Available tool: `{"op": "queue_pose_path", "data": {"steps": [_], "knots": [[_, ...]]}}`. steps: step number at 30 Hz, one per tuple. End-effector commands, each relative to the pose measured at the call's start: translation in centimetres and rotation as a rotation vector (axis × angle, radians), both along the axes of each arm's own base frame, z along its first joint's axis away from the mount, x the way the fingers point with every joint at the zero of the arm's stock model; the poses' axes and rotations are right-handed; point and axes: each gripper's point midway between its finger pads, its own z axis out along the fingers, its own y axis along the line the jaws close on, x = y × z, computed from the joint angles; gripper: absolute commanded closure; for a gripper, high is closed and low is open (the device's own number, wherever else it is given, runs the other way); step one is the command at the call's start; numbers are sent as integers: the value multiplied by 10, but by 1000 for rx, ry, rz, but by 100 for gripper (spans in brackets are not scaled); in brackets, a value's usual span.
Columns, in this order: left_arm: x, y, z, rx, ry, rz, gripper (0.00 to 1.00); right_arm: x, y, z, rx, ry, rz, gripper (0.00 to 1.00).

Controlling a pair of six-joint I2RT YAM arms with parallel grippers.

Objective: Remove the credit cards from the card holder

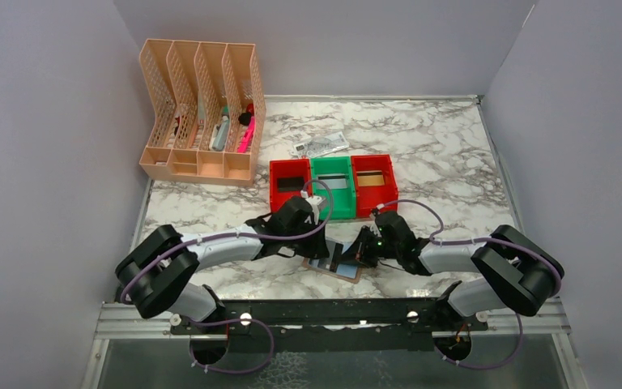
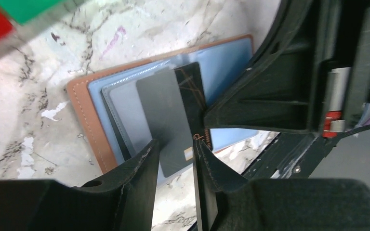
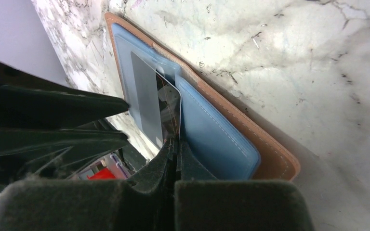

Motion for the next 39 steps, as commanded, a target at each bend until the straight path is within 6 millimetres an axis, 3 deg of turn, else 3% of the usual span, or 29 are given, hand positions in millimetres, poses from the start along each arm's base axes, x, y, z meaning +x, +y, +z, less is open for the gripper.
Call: {"op": "queue_pose_path", "data": {"steps": [1, 6, 19, 24, 30, 39], "knots": [[-17, 4, -28, 51, 88, -21, 65, 2, -6, -11, -59, 2, -15, 98], [-18, 20, -51, 158, 123, 27, 70, 3, -6, -10, -58, 3, -18, 98], [-18, 20, -50, 198, 107, 19, 76, 8, 1, -10, 7, 25, -72, 79], [-19, 20, -49, 201, 102, 18, 76, 7, 2, -12, 33, 35, -79, 87], [-14, 24, -48, 221, 83, 38, 76, 3, -10, -12, -16, 16, -93, 94], [-13, 21, -50, 226, 91, 33, 76, -9, -23, -12, -51, 14, -77, 94]]}}
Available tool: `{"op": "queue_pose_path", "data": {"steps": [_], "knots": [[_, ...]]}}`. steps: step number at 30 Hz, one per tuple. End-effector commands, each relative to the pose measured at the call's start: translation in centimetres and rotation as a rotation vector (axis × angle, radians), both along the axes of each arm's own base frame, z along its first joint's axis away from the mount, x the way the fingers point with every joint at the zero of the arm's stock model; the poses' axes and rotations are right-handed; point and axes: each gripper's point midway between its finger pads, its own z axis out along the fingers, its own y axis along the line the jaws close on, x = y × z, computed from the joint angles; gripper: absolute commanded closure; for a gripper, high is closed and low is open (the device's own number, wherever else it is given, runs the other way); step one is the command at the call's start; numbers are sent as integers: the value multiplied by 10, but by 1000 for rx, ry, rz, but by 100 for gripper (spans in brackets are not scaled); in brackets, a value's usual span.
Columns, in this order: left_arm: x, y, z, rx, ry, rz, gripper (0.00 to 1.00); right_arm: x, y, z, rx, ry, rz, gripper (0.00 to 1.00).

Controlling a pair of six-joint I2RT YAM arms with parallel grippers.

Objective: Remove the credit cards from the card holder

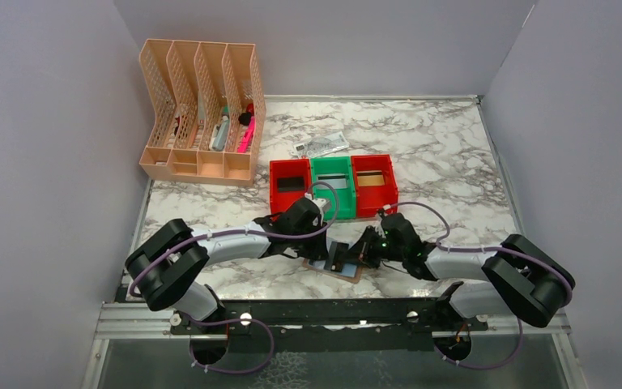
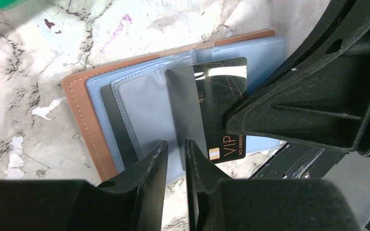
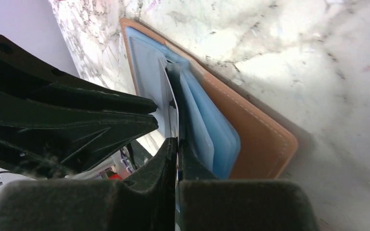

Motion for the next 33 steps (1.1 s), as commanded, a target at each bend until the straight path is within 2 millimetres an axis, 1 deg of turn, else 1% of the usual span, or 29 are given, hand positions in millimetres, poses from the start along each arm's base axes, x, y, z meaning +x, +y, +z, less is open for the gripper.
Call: {"op": "queue_pose_path", "data": {"steps": [1, 4, 10, 12, 14, 15, 18, 22, 27, 30, 32, 33], "knots": [[-8, 20, -24, 122, 30, 5, 76, -12, -22, -25, -99, 46, -32, 93], [-8, 19, -23, 118, 34, 2, 76, -12, -22, -27, -96, 57, -41, 86], [-10, 16, -23, 117, 33, -10, 76, -7, -22, -26, -85, 66, -86, 68], [-10, 16, -24, 117, 36, -13, 76, -7, -23, -27, -68, 72, -111, 65], [-11, 16, -24, 119, 36, -14, 76, -7, -23, -26, -37, 77, -127, 65], [-10, 16, -24, 119, 36, -14, 76, -8, -22, -26, -24, 80, -132, 66], [-12, 15, -24, 120, 36, -18, 76, -8, -22, -28, -4, 85, -143, 78], [-11, 15, -23, 116, 32, -15, 76, -9, -23, -29, 3, 79, -147, 86], [-11, 17, -21, 123, 18, -18, 76, -9, -23, -23, 11, 53, -136, 99], [-8, 21, -19, 136, 0, -5, 76, -12, -30, -24, -18, 47, -145, 99], [-6, 23, -17, 138, -13, 5, 74, -12, -37, -25, -47, 39, -160, 99], [-5, 23, -15, 137, -19, 10, 73, -12, -39, -23, -48, 28, -166, 99]]}}
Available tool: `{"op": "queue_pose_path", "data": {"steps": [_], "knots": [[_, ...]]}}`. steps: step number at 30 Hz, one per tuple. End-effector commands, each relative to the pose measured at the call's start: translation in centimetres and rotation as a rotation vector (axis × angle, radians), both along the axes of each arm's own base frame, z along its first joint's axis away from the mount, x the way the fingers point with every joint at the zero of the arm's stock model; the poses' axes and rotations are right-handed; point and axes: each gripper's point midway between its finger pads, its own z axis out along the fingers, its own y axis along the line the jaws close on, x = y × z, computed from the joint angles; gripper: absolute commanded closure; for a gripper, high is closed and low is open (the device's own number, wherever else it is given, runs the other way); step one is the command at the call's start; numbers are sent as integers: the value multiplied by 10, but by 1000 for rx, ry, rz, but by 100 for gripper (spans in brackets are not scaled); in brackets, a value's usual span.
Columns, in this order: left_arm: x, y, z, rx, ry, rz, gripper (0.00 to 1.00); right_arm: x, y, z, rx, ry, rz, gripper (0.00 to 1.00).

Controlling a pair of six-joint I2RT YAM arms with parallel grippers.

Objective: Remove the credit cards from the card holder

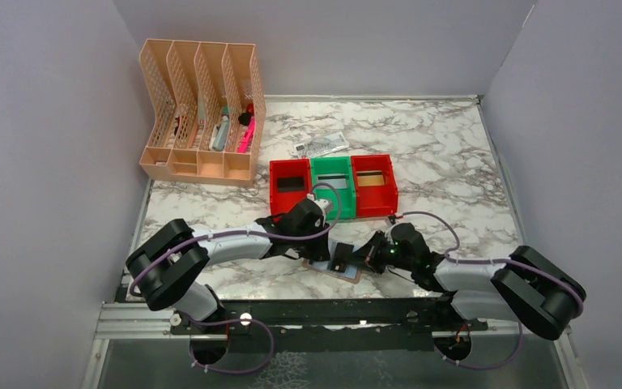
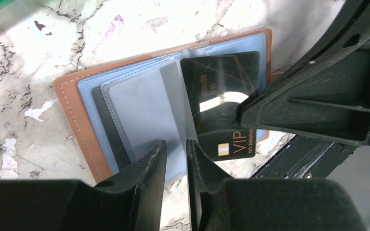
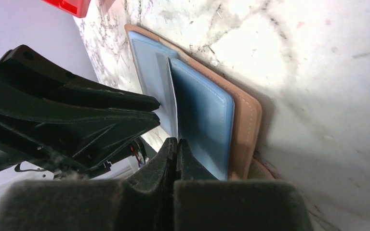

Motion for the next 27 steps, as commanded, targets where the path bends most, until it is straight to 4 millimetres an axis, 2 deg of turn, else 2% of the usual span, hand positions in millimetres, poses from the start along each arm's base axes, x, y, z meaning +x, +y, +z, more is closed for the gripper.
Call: {"op": "queue_pose_path", "data": {"steps": [1, 5, 12, 16, 20, 23, 27], "knots": [[-4, 27, -14, 125, -12, 25, 73, -7, -27, -16, -116, 3, -52, 99], [0, 26, -5, 111, -35, 38, 72, -6, -33, -6, -128, -47, -58, 99], [8, 23, 17, 70, -91, 56, 65, 4, -38, 23, -106, -211, -68, 99], [19, 34, 31, 96, -157, 115, 62, 7, -38, 36, -91, -287, -62, 99], [33, 52, 49, 136, -247, 180, 55, 9, -37, 44, -83, -332, -45, 99], [39, 66, 65, 172, -309, 214, 40, 7, -32, 51, -65, -370, -9, 99], [47, 87, 91, 208, -403, 259, 13, 7, -25, 66, -15, -439, 26, 99]]}}
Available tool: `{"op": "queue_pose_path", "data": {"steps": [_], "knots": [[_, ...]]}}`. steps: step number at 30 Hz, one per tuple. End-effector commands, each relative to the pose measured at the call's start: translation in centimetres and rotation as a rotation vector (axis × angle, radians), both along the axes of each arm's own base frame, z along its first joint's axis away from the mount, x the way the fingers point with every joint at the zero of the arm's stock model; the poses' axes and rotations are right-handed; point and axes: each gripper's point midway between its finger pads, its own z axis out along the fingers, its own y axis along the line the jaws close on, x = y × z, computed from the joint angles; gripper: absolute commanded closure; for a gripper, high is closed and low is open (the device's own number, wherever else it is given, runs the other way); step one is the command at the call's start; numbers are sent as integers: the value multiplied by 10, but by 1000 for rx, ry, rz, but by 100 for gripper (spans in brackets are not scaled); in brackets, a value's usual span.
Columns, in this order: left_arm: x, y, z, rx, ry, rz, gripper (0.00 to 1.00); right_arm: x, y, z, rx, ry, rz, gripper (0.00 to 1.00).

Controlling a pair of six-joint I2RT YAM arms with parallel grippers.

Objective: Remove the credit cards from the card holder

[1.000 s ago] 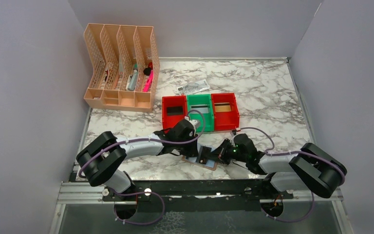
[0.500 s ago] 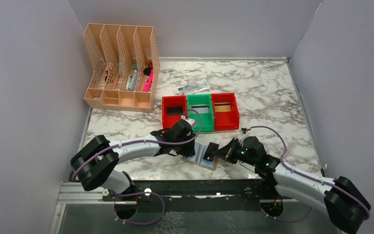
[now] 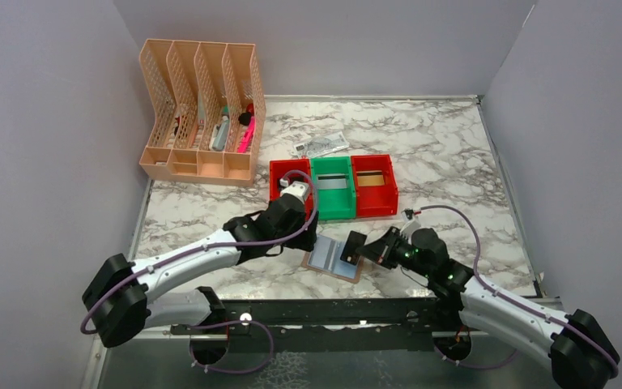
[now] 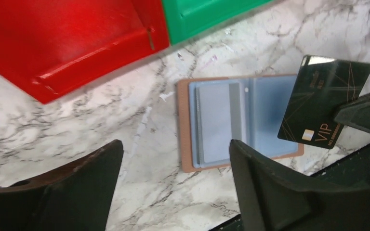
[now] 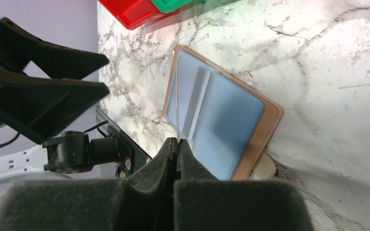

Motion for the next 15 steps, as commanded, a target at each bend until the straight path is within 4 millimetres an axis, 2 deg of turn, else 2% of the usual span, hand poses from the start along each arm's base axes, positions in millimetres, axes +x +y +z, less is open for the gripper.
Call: {"op": "queue_pose_path", "data": {"steps": [1, 3, 6, 15], "knots": [[19, 33, 38, 80, -157, 91, 8, 0, 6, 15, 29, -110, 54, 99], [22, 45, 46, 95, -201, 118, 1, 1, 7, 21, 31, -146, 68, 99], [29, 65, 47, 132, -240, 149, 1, 5, 9, 32, 15, -199, 85, 99], [59, 135, 47, 140, -180, 336, 1, 17, 15, 65, -52, -345, 129, 99]]}}
